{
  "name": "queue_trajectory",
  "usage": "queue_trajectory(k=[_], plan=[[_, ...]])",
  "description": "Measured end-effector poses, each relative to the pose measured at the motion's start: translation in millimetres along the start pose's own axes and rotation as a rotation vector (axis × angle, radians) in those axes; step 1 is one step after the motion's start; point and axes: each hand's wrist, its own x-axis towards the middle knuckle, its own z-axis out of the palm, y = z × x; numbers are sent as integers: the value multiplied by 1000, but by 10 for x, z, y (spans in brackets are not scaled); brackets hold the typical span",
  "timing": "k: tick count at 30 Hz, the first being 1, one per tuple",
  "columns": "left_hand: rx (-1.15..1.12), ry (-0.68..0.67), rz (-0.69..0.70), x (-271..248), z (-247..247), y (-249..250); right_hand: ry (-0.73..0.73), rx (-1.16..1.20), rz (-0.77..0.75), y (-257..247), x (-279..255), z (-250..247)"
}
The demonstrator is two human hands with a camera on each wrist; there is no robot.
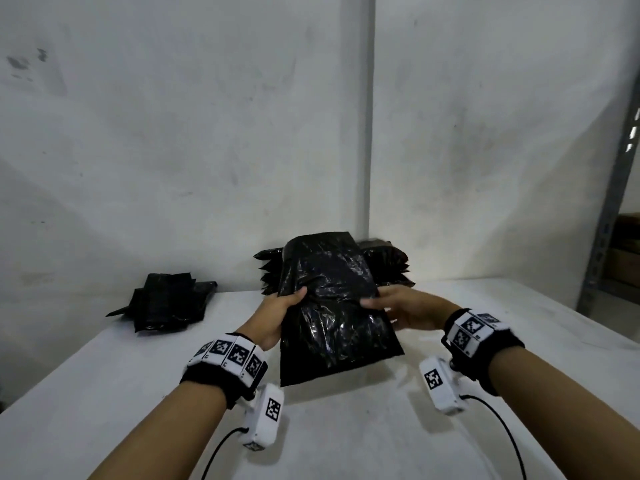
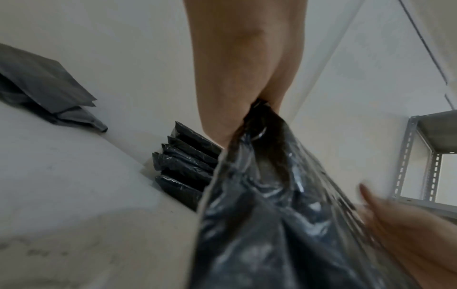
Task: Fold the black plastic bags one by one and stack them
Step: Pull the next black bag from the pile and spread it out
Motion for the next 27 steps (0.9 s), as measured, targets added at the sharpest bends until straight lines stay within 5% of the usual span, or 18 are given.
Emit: queue_trajectory(k=[6, 13, 21, 25, 27], plan=[[-36, -235, -125, -60, -26, -38, 10, 93, -4, 187, -4, -19], [199, -146, -209, 41, -103, -263, -11, 200, 118, 287, -40, 0], [395, -329, -431, 5, -189, -510, -113, 7, 209, 553, 49, 69], [237, -274, -351, -8, -170, -498, -85, 81, 179, 598, 92, 81], [109, -130, -244, 42, -194, -496, 17, 115, 164, 591, 112, 83]])
